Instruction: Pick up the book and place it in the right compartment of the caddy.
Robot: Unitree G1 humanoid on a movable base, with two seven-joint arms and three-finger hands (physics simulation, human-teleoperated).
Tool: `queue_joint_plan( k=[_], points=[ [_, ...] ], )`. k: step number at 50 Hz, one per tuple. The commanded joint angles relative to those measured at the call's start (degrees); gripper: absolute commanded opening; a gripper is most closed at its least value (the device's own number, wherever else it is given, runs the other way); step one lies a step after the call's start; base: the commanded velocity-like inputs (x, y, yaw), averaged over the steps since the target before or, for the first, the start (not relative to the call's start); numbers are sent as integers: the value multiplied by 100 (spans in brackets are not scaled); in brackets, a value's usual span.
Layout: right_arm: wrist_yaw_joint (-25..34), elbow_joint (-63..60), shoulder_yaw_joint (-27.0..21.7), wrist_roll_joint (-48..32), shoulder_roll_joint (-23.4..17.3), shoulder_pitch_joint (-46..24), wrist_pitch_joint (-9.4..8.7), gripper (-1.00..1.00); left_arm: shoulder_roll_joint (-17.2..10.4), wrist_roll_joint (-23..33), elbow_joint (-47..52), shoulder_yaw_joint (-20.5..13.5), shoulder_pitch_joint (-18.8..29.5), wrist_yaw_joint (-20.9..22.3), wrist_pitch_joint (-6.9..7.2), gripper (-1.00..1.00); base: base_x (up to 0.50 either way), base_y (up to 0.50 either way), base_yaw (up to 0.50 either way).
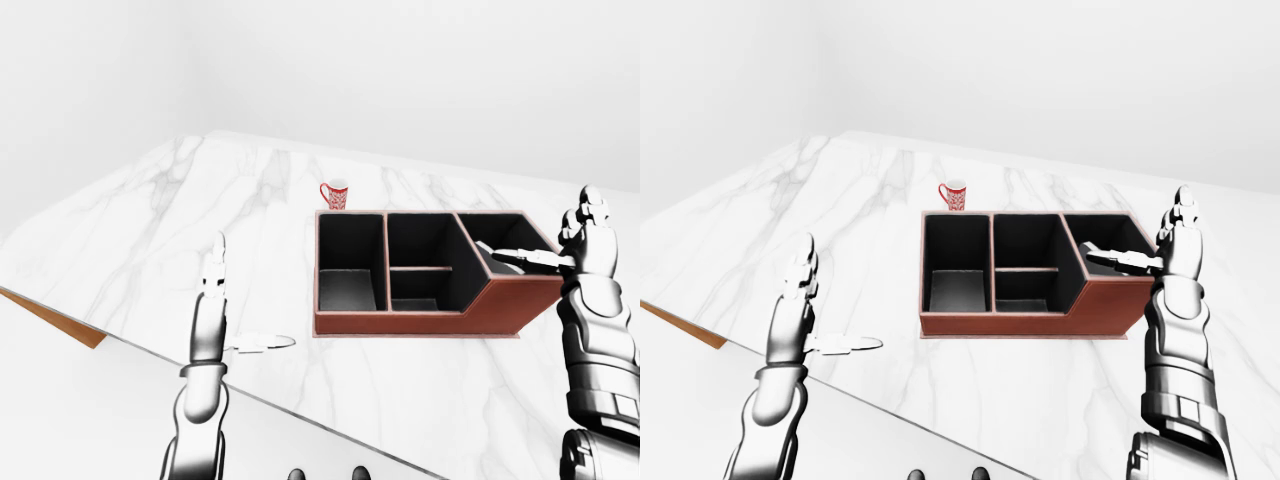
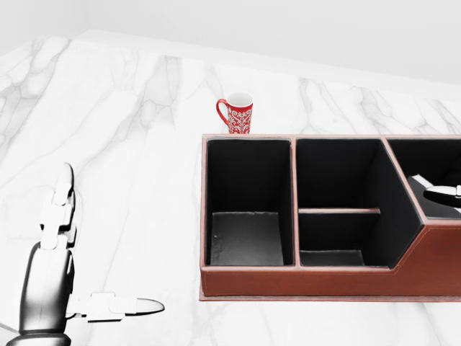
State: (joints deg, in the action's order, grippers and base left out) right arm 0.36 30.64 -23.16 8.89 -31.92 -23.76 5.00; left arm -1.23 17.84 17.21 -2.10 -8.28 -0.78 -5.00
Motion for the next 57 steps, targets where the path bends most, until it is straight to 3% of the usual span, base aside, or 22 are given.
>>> queue_joint_plan(
  k=[1, 8, 14, 16, 19, 20, 21, 22, 32, 38, 43, 46, 50, 53, 57],
  points=[
    [-14, 38, 13, 1, -3, -7, 0, 100, -3, 3, -51, -14, -4, -7, 0, 100, 0, 0, 0],
    [-16, -520, -114, 90, -73, 62, -40, 100, 12, 6, 108, -23, -4, 17, 0, 100, 0, 0, 0],
    [-25, -1588, -364, 180, -199, 107, -803, 100, 11, 0, 703, -119, 14, 100, 0, 100, 0, 0, 0],
    [-16, -1949, -457, 248, -255, 101, -1000, 100, -7, 31, 1033, -221, 67, 126, 142, 100, 0, 0, 0],
    [-14, -2353, -580, 341, -318, 84, -1000, 100, -18, 5, 1391, -371, 141, 216, 355, 100, 0, 0, 0],
    [-32, -2638, -658, 425, -380, 66, -1000, 100, -14, -110, 1818, -499, 228, 320, 683, 100, 0, 0, 0],
    [-30, -2663, -667, 426, -380, 66, -1000, 100, -11, -115, 1850, -509, 236, 332, 711, 100, 0, 0, 0],
    [-53, -2967, -741, 514, -449, 40, -1000, 100, -26, -173, 2226, -610, 351, 412, 1000, 100, 0, 0, 0],
    [-218, -4372, -979, 923, -782, -197, -1000, 100, -220, -571, 3692, -1138, 948, 587, 1000, 100, 0, 0, 0],
    [-308, -4863, -1103, 1121, -970, -347, -1000, 100, -619, -961, 4273, -1584, 1674, 447, 1000, 100, 0, 0, 0],
    [-491, -5259, -1193, 1380, -1104, -429, -1000, 100, -1169, -1578, 4278, -1976, 2042, 35, 1000, 100, 0, 0, 0],
    [-611, -5563, -1225, 1479, -1201, -466, -1000, 100, -1701, -2255, 4277, -2221, 1994, -475, 1000, 100, 0, 0, 0],
    [-780, -6043, -1344, 1880, -1349, -552, -1000, 100, -2994, -3726, 4277, -2652, 1755, -1748, 1000, 100, 0, 0, 0],
    [-1025, -6410, -1522, 2354, -1591, -677, -1000, 100, -4200, -5142, 4277, -3196, 1447, -2922, 1000, 100, 0, 0, 0],
    [-1434, -6801, -1679, 3009, -1908, -751, -1000, 100, -5200, -6146, 4278, -3621, 1073, -2922, 1000, 100, 0, 0, 0]
  ],
)
